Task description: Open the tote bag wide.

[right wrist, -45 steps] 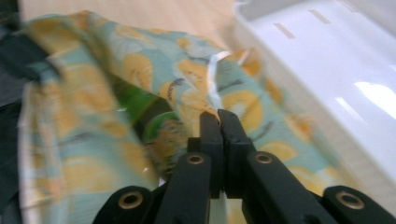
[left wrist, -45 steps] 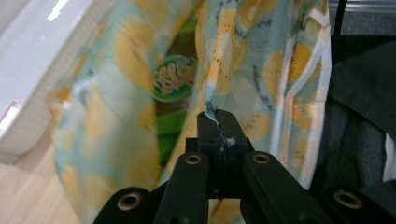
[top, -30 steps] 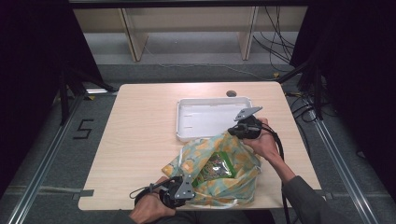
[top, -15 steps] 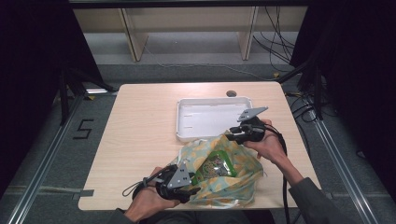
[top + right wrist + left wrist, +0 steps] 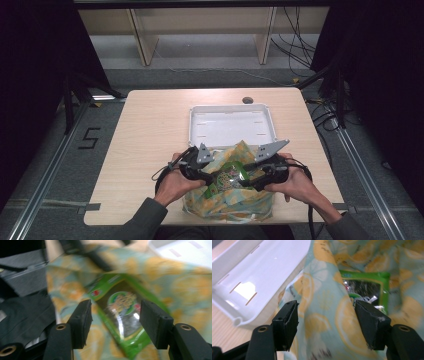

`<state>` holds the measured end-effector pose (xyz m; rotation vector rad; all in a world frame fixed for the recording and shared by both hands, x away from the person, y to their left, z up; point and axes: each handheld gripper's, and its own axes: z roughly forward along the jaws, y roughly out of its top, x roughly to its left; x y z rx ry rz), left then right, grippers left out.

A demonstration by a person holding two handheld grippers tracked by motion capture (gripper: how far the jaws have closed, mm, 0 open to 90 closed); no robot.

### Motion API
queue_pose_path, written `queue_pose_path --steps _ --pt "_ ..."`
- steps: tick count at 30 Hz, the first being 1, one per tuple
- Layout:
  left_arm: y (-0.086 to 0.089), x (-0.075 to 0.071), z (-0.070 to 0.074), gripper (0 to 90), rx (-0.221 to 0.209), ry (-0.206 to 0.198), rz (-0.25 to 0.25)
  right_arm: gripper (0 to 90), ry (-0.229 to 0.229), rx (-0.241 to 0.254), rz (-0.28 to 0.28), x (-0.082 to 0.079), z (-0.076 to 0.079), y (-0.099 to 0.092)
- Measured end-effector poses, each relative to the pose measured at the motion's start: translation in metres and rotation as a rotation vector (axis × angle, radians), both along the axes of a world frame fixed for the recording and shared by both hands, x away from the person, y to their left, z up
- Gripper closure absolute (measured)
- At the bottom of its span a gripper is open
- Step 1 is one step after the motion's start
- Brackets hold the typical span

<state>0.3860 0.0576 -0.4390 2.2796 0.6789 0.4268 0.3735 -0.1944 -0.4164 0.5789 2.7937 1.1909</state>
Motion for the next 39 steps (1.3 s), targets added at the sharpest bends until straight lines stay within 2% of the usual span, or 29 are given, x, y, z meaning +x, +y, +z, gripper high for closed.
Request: queue_pose_path --steps 1,2,4,5,6,7,8,9,11,12,13,14,16,20,22,23,24,25,26,27,28,29,32,34,35,36,37,39 --pt "-0.002 0.005 -0.003 39.9 -0.013 0.029 -0.005 44.6 0.011 -0.004 0.020 -0.002 -0.003 0.001" --pt "-0.005 0.011 -0.005 40.9 0.001 0.039 -0.001 45.6 0.020 -0.014 0.027 -0.005 -0.006 0.002" --pt "-0.006 0.018 -0.008 52.0 0.020 0.045 -0.015 48.5 0.026 -0.035 0.071 -0.009 -0.016 0.005" --pt "-0.006 0.022 -0.010 56.2 0.009 0.055 -0.015 50.5 0.039 -0.053 0.075 -0.010 -0.019 0.005" --pt "-0.005 0.025 -0.011 63.6 0.004 0.052 -0.007 54.6 0.047 -0.074 0.074 -0.012 -0.022 0.006" --pt "-0.005 0.029 -0.012 71.8 0.013 0.050 -0.008 60.9 0.044 -0.090 0.097 -0.012 -0.027 0.007" --pt "-0.004 0.032 -0.013 77.7 0.033 0.046 -0.014 67.0 0.069 -0.108 0.100 -0.013 -0.030 0.007" --pt "-0.003 0.034 -0.014 84.0 0.043 0.043 0.002 73.3 0.074 -0.117 0.122 -0.014 -0.034 0.008" --pt "0.000 0.041 -0.016 88.6 0.054 0.035 0.020 83.0 0.099 -0.154 0.157 -0.017 -0.039 0.009" --pt "0.003 0.045 -0.018 88.8 0.062 0.044 0.053 85.7 0.082 -0.169 0.193 -0.017 -0.041 0.009" --pt "0.003 0.045 -0.018 89.0 0.062 0.044 0.053 85.7 0.082 -0.169 0.193 -0.017 -0.041 0.009" --pt "0.008 0.053 -0.021 89.1 0.078 0.044 0.066 89.2 0.097 -0.208 0.227 -0.022 -0.044 0.010" --pt "0.012 0.059 -0.025 89.1 0.098 0.053 0.086 90.0 0.089 -0.229 0.252 -0.026 -0.047 0.011" --pt "0.023 0.068 -0.036 89.1 0.124 0.067 0.107 90.0 0.117 -0.267 0.283 -0.036 -0.057 0.014" --pt "0.026 0.069 -0.041 89.1 0.118 0.070 0.119 90.0 0.117 -0.276 0.303 -0.038 -0.062 0.017" --pt "0.025 0.069 -0.042 88.8 0.116 0.072 0.120 90.0 0.134 -0.286 0.293 -0.040 -0.063 0.019" --pt "0.024 0.068 -0.042 87.2 0.122 0.062 0.117 90.0 0.124 -0.283 0.312 -0.039 -0.064 0.020" --pt "0.024 0.068 -0.041 82.9 0.123 0.063 0.115 89.0 0.125 -0.282 0.307 -0.038 -0.064 0.020" --pt "0.024 0.066 -0.040 76.9 0.099 0.082 0.114 86.6 0.121 -0.278 0.296 -0.037 -0.063 0.020" --pt "0.025 0.065 -0.038 67.8 0.085 0.073 0.106 81.5 0.124 -0.262 0.277 -0.036 -0.061 0.019" --pt "0.026 0.061 -0.034 62.2 0.068 0.072 0.113 76.3 0.123 -0.249 0.261 -0.035 -0.057 0.018" --pt "0.027 0.056 -0.029 55.7 0.051 0.072 0.114 71.3 0.099 -0.233 0.244 -0.033 -0.050 0.016" --pt "0.031 0.038 -0.009 39.9 -0.003 0.045 0.114 62.7 0.054 -0.122 0.143 -0.026 -0.027 0.010" --pt "0.033 0.025 0.007 36.1 -0.017 0.019 0.096 62.0 -0.036 -0.071 0.102 -0.017 -0.013 0.007" --pt "0.034 0.016 0.015 36.4 -0.012 -0.006 0.085 62.5 -0.045 -0.062 0.071 -0.015 -0.006 0.005" --pt "0.035 0.009 0.022 37.2 -0.015 -0.024 0.074 63.0 -0.081 -0.041 0.060 -0.010 -0.001 0.005" --pt "0.034 -0.001 0.028 38.1 -0.043 -0.029 0.070 62.6 -0.086 -0.037 0.023 -0.008 0.003 0.004" --pt "0.034 -0.015 0.035 39.3 -0.036 -0.063 0.040 61.5 -0.119 -0.049 -0.005 0.003 0.006 0.005"
